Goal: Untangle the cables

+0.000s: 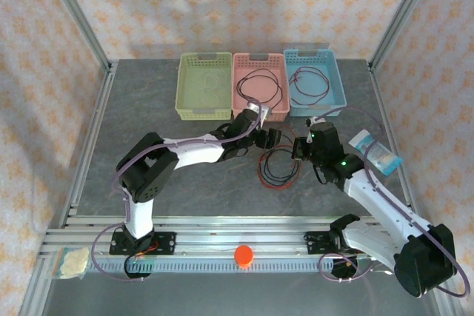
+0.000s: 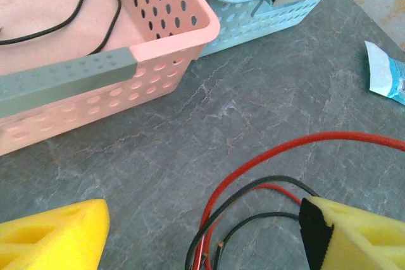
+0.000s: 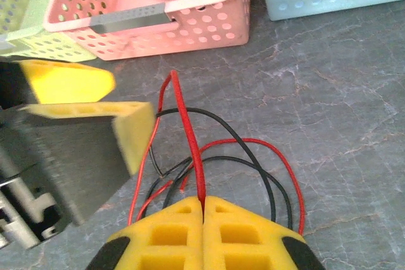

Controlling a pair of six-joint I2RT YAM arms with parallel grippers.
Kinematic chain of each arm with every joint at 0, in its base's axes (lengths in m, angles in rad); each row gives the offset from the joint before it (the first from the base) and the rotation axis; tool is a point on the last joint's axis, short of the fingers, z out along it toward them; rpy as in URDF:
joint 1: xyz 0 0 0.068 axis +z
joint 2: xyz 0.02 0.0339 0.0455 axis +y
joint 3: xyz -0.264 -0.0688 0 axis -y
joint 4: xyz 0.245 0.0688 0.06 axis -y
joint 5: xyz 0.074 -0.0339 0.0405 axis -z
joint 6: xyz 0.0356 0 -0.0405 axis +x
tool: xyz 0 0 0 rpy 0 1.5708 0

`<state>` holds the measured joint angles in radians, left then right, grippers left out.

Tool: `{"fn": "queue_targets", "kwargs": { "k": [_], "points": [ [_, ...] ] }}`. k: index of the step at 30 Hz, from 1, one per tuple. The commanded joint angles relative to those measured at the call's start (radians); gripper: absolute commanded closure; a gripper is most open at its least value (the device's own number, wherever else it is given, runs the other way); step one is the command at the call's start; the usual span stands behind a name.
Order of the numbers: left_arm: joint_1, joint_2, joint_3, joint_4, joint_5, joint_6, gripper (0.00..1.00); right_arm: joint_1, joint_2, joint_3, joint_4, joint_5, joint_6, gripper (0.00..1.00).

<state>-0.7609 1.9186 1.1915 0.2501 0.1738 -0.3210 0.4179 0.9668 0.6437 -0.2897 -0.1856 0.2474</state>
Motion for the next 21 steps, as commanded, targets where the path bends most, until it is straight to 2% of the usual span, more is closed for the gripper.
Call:
{"fn": "queue_targets", "kwargs": {
  "k": [1, 9, 12, 18, 21],
  "points": [
    [0.003, 0.045, 0.067, -0.02, 0.037, 0.056, 0.22, -0.004, -0.024, 0.04, 0.016, -0.027, -0.021, 1.0],
    [0.014, 0.125, 0.177, -0.067, 0.054, 0.092, 0.34, -0.005, -0.053, 0.042, 0.006, -0.046, -0.017, 1.0],
    [0.014, 0.133, 0.205, -0.083, 0.065, 0.099, 0.48, -0.005, -0.054, 0.046, -0.002, -0.026, -0.014, 1.0],
    [0.014, 0.081, 0.188, -0.086, 0.062, 0.091, 0.8, -0.005, -0.051, 0.056, -0.044, 0.095, -0.002, 1.0],
    [0.014, 0.031, 0.17, -0.093, 0.037, 0.083, 0.95, -0.005, -0.059, 0.061, -0.029, 0.094, 0.004, 1.0]
  ]
}}
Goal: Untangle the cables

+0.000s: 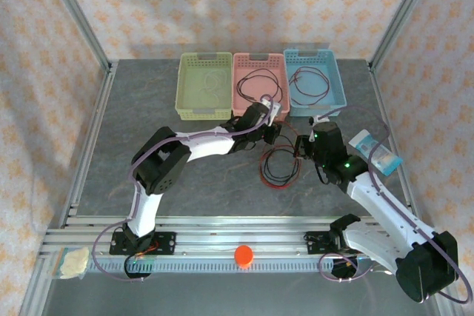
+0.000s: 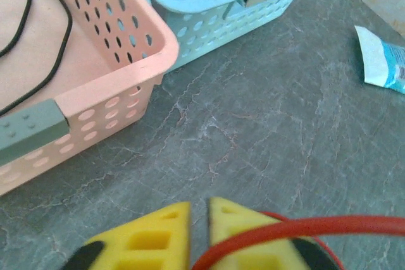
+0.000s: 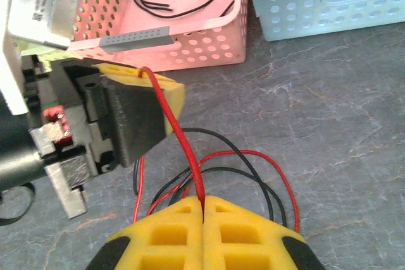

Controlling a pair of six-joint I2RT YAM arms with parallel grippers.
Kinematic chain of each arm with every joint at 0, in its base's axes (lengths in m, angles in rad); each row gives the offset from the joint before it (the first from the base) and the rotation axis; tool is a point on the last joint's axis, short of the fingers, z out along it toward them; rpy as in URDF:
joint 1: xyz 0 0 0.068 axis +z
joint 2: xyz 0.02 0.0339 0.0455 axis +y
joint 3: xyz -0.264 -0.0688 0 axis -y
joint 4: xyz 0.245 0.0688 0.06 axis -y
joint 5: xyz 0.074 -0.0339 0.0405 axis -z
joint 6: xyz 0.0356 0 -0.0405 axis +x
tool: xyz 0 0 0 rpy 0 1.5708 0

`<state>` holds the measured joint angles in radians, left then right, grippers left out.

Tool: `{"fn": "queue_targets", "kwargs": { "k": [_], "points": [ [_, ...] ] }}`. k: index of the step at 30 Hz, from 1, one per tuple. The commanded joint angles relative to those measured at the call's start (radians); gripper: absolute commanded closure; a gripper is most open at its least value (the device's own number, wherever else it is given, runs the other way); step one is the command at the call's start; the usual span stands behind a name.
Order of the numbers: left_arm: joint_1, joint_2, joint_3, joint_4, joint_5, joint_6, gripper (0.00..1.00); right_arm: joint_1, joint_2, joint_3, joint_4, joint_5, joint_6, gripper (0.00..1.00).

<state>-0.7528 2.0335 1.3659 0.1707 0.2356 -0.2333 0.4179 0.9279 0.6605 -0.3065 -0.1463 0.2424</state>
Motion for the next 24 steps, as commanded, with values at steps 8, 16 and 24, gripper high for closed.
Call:
{"fn": "queue_targets", "kwargs": {
  "k": [8, 16, 24],
  "points": [
    [0.006, -0.236, -0.052, -0.031, -0.042, 0.004, 1.0, -0.008, -0.082, 0.078, 0.011, 0.023, -0.078, 0.39],
    [0.007, -0.313, -0.058, -0.125, -0.081, 0.099, 1.0, -0.03, 0.0, 0.24, -0.096, -0.071, -0.203, 0.33],
    [0.008, -0.376, -0.018, -0.254, -0.186, 0.187, 1.0, -0.033, -0.033, 0.331, -0.094, -0.044, -0.251, 0.34]
  ]
}}
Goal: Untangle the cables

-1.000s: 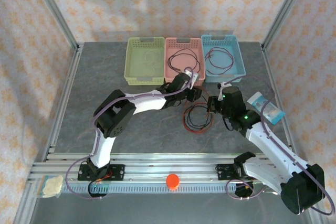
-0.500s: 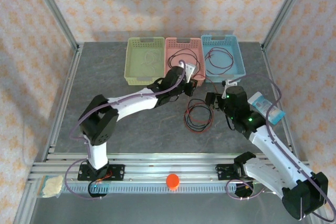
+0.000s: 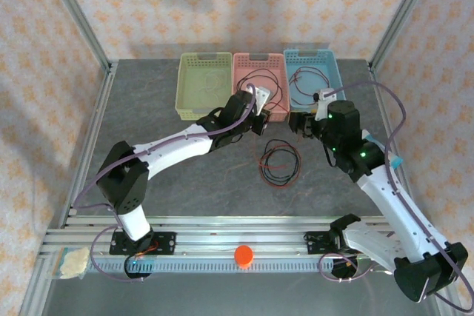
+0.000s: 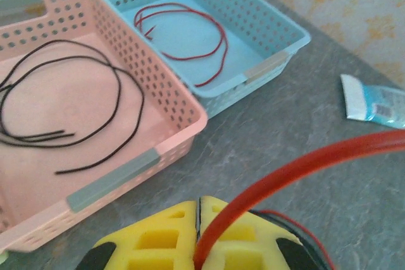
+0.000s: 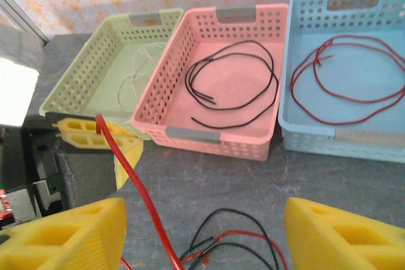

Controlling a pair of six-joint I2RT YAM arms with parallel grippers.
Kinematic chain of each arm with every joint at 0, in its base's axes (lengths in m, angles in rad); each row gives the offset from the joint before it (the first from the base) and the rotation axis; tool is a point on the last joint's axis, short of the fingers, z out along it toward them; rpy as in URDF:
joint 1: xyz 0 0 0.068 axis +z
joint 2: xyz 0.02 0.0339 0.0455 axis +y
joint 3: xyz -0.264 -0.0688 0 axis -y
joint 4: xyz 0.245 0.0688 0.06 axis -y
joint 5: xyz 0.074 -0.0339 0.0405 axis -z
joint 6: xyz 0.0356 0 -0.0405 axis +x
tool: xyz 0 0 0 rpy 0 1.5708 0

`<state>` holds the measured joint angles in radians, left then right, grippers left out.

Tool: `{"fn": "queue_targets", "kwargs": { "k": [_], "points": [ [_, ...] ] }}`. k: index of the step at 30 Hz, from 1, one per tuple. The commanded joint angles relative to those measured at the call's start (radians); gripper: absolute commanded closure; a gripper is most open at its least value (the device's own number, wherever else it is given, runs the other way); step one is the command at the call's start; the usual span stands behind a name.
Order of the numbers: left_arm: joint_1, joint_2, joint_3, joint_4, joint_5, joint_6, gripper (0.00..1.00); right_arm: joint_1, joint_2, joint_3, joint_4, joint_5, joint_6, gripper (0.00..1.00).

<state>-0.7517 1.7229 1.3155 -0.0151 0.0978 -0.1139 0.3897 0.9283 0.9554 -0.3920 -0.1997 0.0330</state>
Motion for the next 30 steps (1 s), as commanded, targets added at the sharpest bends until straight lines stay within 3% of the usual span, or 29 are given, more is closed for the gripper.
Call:
{"fn": "queue_targets", "kwargs": {
  "k": [1, 9, 18, 30],
  "points": [
    [0.006, -0.071, 0.042, -0.086, -0.034, 0.092, 1.0, -0.005, -0.037, 0.045, -0.008, 0.002, -0.057, 0.34],
    [0.006, -0.095, 0.12, -0.222, -0.008, 0.268, 1.0, -0.005, 0.061, 0.172, -0.137, -0.233, -0.188, 0.35],
    [0.005, -0.102, 0.17, -0.275, 0.059, 0.331, 1.0, -0.004, 0.158, 0.197, -0.164, -0.319, -0.226, 0.4],
    [-0.014, -0.089, 0.183, -0.282, 0.098, 0.326, 1.0, -0.002, 0.207, 0.186, -0.123, -0.306, -0.22, 0.75]
  ]
}}
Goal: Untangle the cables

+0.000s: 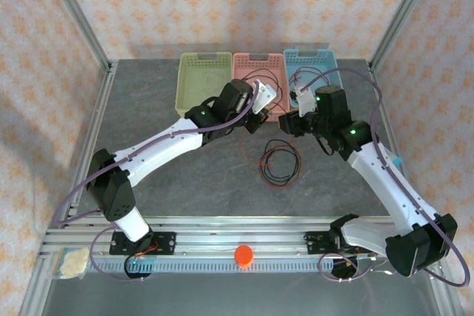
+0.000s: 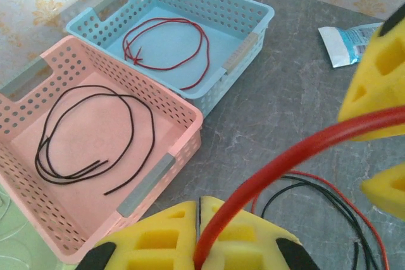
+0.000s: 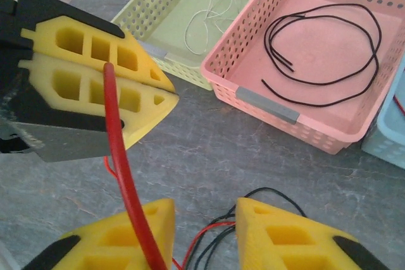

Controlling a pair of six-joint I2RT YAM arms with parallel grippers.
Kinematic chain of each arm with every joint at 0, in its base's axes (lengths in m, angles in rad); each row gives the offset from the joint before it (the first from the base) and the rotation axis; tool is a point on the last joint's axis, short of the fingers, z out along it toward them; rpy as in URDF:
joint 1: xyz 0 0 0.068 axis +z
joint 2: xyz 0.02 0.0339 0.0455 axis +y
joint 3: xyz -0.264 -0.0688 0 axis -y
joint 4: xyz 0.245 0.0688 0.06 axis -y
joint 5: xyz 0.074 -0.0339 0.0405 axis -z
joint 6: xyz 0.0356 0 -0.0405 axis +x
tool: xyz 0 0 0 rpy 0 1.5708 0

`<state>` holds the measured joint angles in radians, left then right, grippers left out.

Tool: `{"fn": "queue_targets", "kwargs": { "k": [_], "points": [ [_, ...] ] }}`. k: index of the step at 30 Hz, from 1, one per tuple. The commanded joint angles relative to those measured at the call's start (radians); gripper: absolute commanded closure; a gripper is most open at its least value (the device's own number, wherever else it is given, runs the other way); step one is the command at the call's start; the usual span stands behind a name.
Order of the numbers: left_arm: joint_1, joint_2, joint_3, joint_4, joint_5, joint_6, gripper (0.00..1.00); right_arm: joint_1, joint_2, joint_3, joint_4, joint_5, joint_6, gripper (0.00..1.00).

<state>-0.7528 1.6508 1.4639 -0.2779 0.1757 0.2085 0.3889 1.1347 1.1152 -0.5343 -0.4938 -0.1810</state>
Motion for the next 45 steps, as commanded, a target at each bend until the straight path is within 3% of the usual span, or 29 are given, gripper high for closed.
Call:
{"fn": "queue_targets", "kwargs": {
  "k": [1, 6, 9, 11, 14, 22, 34, 45],
  "points": [
    [-0.014, -0.017, 0.035, -0.017, 0.021, -0.001, 1.0, -0.002, -0.002, 0.023, 0.022, -0.014, -0.005, 0.78],
    [-0.016, -0.023, 0.013, 0.043, -0.046, -0.114, 1.0, -0.002, -0.044, -0.017, 0.083, 0.023, 0.044, 1.0],
    [-0.016, -0.06, -0.049, 0.14, -0.069, -0.208, 1.0, -0.002, -0.074, -0.048, 0.126, 0.049, 0.081, 1.0],
    [-0.013, -0.083, -0.083, 0.2, -0.073, -0.277, 0.86, -0.002, -0.088, -0.062, 0.148, 0.077, 0.11, 1.0],
    [-0.011, -0.112, -0.116, 0.248, -0.081, -0.332, 0.54, -0.002, -0.099, -0.07, 0.18, 0.125, 0.165, 1.0],
    [0.054, -0.198, -0.196, 0.346, -0.09, -0.429, 0.21, -0.002, -0.103, -0.04, 0.245, 0.317, 0.306, 1.0],
    [0.174, -0.133, -0.161, 0.39, 0.041, -0.516, 0.16, -0.016, 0.035, 0.16, 0.218, 0.538, 0.364, 1.0],
    [0.21, 0.036, 0.004, 0.408, 0.103, -0.531, 0.14, -0.097, 0.238, 0.401, 0.2, 0.562, 0.328, 1.0]
  ]
}}
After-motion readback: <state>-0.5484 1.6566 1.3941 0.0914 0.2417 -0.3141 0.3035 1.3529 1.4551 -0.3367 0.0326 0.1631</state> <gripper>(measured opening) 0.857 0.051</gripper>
